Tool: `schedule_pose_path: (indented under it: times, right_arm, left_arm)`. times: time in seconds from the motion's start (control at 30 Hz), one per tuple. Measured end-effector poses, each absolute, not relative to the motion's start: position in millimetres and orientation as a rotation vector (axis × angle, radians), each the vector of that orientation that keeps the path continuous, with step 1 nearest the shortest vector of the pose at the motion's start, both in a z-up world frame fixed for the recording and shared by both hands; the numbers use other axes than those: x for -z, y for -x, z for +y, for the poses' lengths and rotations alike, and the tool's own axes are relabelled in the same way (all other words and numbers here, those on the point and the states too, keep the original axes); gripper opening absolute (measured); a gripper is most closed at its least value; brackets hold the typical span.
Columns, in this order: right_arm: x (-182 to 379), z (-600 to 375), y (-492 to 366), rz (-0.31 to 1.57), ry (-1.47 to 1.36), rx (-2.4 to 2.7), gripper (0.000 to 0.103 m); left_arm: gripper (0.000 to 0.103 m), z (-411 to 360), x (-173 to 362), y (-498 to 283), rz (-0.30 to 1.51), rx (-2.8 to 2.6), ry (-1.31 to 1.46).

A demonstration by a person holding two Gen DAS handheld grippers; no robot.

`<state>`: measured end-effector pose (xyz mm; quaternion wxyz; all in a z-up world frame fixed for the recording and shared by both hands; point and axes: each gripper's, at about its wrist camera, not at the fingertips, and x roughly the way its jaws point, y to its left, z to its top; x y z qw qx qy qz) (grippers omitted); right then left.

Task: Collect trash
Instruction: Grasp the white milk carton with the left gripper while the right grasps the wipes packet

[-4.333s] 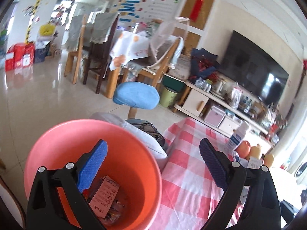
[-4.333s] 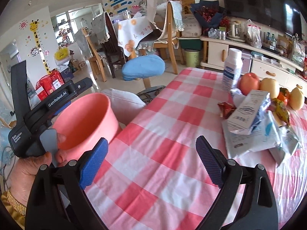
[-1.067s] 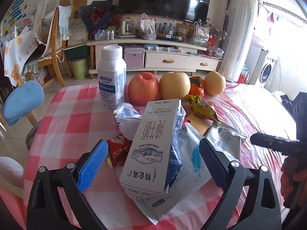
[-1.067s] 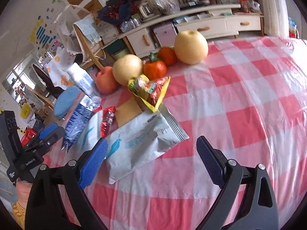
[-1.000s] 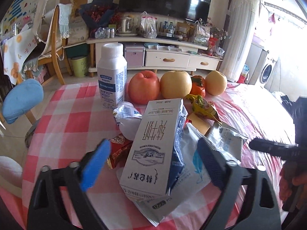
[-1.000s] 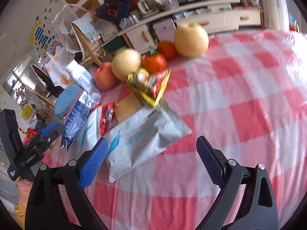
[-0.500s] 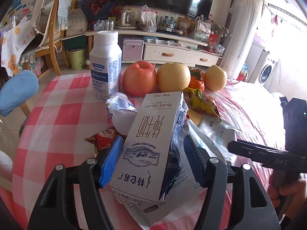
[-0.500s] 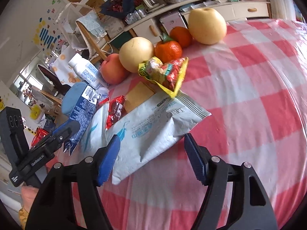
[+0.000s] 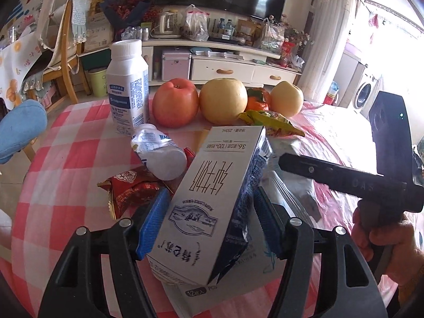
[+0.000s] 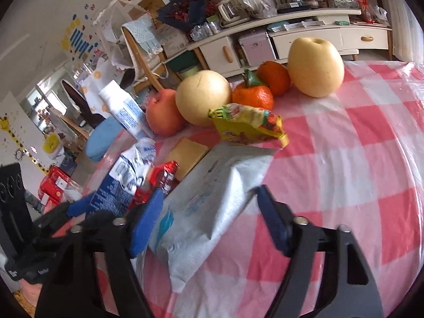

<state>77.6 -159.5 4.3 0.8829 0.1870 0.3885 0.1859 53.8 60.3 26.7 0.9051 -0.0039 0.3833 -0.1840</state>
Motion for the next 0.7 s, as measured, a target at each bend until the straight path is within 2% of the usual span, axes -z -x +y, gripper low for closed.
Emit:
schedule_pose_path:
  times: [0.23, 0.3, 0.37, 0.5, 0.57, 0.7]
  right_arm:
    - [5, -155, -88, 0.834, -0.402, -0.401, 0.055]
    - [8, -151, -92, 0.849, -0.379, -0.387, 0.063]
    - [4, -143, -95, 0.854, -0.332, -0.374, 0.082]
    - [1, -118, -99, 0.863, -0.173, -0.325, 0.086]
    - [2, -108, -102, 0.886, -0.124, -0.32, 0.092]
    - [7, -89, -102, 0.921, 0.014, -0.312, 0.095]
  left_arm:
    - [0.066, 56, -24, -47, 0.763, 0.351, 0.008]
    - [0.066, 54, -24, -45, 0.759, 0.345, -0.001]
    - [0.066, 54, -24, -44, 0.758, 0.336, 0.005]
    - [0.065, 63, -22, -39, 0.767, 0.31, 0.116]
    - [0.065, 74, -20, -37, 0.779, 0.296, 0.203]
    - [0.065, 81, -19, -36, 0.796, 0.283, 0.224]
